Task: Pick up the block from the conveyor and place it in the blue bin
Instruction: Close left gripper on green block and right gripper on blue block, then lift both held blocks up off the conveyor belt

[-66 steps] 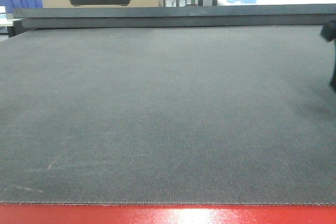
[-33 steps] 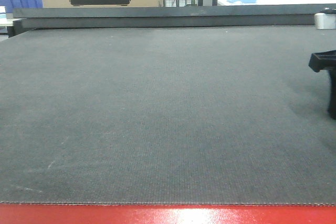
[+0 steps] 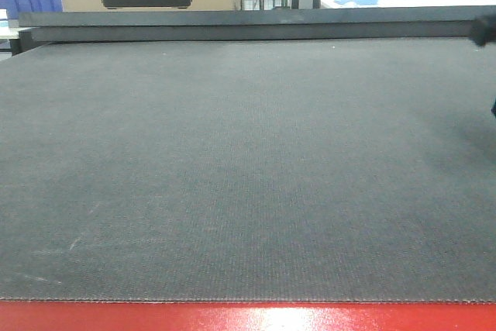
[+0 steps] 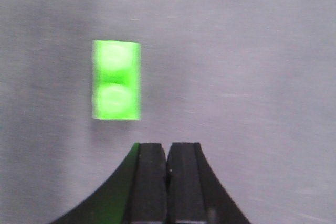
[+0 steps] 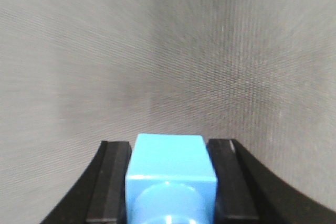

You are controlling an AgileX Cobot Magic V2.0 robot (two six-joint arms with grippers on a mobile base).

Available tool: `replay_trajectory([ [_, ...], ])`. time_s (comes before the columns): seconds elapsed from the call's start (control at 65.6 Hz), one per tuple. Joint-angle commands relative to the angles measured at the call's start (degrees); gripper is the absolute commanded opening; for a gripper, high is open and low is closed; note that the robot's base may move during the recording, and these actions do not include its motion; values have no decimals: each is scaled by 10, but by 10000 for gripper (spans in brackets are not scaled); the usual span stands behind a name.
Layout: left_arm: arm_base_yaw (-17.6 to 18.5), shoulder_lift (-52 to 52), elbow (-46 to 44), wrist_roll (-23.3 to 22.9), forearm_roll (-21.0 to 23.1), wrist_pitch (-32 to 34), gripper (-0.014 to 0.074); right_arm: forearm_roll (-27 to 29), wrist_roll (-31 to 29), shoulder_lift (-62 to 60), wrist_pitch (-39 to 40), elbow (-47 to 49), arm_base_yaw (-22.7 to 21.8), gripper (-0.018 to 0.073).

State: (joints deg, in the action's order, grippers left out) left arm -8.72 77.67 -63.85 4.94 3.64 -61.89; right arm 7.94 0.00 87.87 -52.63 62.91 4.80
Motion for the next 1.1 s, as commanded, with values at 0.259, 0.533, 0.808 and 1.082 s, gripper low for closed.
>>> replay_trajectory([
  [0.259,-7,89,-3,10,-54,86,395,12,0,-10,-3,4,-1,-160],
  [0.533,-6,181,-3,10,-50,104,394,13,0,-10,6,4,-1,-160],
  [0.808,-6,206,-6,10,-36,105,258,13,0,-10,7,4,-1,-160],
  [1.082,-5,158,-19,10,-36,75,-111,13,0,-35,11,2,-1,-160],
])
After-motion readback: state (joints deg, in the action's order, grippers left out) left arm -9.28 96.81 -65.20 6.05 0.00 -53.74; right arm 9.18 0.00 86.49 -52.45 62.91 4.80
